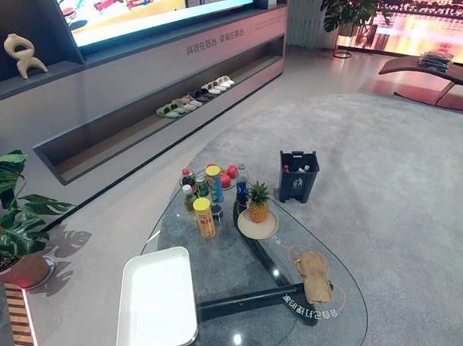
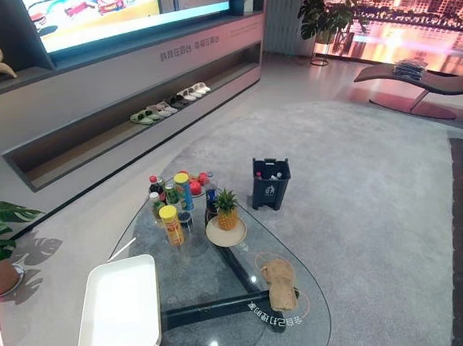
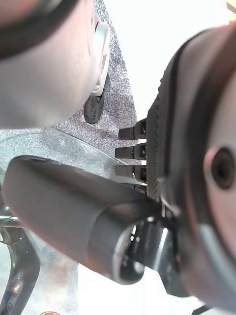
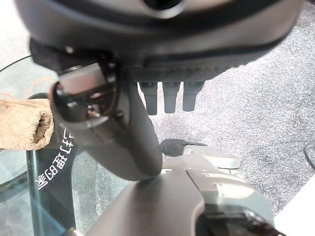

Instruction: Wipe the table with a cloth and put it in the basket.

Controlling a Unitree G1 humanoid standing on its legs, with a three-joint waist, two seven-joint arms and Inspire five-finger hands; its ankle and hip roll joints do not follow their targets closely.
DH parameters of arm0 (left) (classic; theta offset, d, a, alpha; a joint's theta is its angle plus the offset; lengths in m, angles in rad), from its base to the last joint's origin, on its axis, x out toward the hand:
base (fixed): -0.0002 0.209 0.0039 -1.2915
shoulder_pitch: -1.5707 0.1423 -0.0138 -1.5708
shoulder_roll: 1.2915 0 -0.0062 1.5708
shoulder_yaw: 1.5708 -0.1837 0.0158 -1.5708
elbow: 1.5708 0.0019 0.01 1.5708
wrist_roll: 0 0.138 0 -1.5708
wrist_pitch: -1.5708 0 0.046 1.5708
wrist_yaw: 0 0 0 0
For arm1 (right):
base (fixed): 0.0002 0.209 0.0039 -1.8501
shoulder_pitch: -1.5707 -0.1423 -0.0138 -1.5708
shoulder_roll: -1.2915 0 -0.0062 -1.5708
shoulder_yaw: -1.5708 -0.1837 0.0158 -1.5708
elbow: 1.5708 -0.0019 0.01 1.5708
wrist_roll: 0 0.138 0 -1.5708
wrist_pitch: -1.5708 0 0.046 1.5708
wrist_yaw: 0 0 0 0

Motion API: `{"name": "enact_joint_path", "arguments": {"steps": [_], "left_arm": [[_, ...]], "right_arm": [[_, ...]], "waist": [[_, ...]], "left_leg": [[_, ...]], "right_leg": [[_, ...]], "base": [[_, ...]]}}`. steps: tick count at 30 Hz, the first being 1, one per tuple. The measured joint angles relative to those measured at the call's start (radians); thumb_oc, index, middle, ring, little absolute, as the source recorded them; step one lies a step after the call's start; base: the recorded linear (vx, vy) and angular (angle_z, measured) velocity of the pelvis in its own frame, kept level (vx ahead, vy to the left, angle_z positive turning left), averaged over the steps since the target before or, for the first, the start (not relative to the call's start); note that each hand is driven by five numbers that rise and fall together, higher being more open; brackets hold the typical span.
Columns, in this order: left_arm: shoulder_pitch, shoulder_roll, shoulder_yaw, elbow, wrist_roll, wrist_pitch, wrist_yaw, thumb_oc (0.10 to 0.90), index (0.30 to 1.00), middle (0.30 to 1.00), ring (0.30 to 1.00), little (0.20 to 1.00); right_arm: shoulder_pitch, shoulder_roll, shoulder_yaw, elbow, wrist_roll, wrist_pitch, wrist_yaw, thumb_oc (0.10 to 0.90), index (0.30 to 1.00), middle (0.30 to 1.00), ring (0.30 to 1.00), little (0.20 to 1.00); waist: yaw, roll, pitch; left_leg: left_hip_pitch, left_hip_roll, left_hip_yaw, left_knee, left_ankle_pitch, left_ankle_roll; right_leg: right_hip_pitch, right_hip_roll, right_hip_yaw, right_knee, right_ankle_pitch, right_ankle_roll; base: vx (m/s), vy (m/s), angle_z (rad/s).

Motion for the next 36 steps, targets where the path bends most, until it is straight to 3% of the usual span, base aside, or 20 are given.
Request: {"name": "enact_joint_path", "arguments": {"steps": [29, 36], "left_arm": [[0.003, 0.002, -0.002, 0.001, 0.001, 0.013, -0.014, 0.8, 0.9, 0.9, 0.9, 0.9], [0.003, 0.002, -0.002, 0.001, 0.002, 0.013, -0.013, 0.8, 0.9, 0.9, 0.9, 0.9]], "right_arm": [[0.002, 0.0, 0.001, 0.007, -0.009, -0.002, 0.0, 0.8, 0.9, 0.9, 0.9, 0.9], [0.004, 0.012, 0.001, 0.013, -0.009, -0.043, -0.047, 0.8, 0.9, 0.9, 0.9, 0.9]], "waist": [[0.0, 0.0, -0.014], [0.0, 0.0, -0.014]], "left_leg": [[0.001, 0.0, 0.001, 0.0, 0.0, 0.0], [0.0, 0.0, 0.001, 0.0, 0.0, 0.0]], "right_leg": [[0.0, 0.0, 0.001, 0.0, 0.0, 0.0], [0.0, 0.001, 0.002, 0.0, 0.0, 0.0]], "base": [[0.0, 0.0, 0.0], [0.02, -0.013, 0.0]]}}
